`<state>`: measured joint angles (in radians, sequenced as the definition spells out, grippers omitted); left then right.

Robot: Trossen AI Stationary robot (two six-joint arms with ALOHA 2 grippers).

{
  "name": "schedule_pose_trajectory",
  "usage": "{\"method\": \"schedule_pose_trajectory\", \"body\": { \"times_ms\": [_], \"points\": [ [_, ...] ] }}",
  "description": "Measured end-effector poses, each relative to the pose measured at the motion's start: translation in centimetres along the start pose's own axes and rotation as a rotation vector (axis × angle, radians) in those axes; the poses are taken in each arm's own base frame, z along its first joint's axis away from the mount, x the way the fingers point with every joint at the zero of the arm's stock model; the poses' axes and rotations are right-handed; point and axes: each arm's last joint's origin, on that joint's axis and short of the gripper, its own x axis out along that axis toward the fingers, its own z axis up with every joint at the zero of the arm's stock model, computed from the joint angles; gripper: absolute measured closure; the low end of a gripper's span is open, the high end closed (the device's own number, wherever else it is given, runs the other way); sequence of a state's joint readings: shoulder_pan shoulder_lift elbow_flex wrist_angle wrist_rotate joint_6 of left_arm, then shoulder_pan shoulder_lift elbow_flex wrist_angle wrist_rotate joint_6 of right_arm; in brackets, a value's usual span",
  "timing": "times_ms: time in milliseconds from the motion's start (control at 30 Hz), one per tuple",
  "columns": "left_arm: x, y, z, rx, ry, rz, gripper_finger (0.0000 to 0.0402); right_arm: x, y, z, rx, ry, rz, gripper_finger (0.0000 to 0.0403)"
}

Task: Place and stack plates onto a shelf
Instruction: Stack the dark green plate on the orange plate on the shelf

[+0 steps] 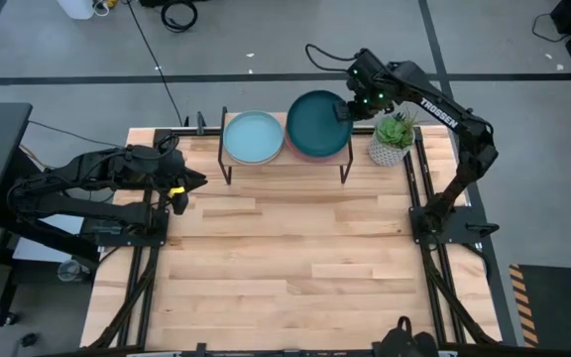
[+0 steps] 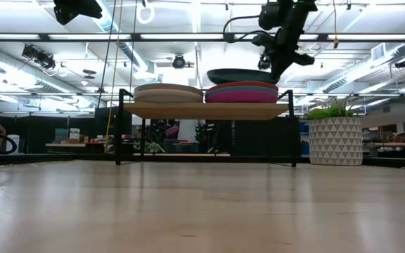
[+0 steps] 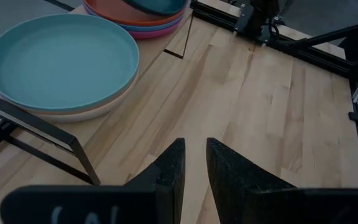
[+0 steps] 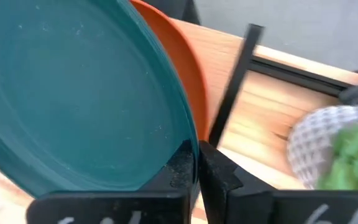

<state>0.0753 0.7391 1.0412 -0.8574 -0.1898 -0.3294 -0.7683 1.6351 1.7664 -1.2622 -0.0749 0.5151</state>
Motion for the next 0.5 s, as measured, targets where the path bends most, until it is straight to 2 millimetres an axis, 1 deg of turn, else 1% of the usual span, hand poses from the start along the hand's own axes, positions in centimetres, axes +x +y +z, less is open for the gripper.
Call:
{"method": "schedule_pose_trajectory", "body": {
  "times_ms": [167,333,500],
  "points": [
    [0.0,0.0,0.0,0.0,0.0,0.0,0.0331,0.57,0.27,0.21,-0.023,0.002,0.085,0.0363],
    [0.01,-0.01,0.0,0.0,0.0,0.0,0.0331,0.62,0.29,0.24,-0.025,0.002,0.093,0.0338],
    [0.01,0.0,0.0,0.0,0.0,0.0,0.0331,0.56,0.03,0.23,-0.011,0.05,0.155,0.0333]
  ]
}}
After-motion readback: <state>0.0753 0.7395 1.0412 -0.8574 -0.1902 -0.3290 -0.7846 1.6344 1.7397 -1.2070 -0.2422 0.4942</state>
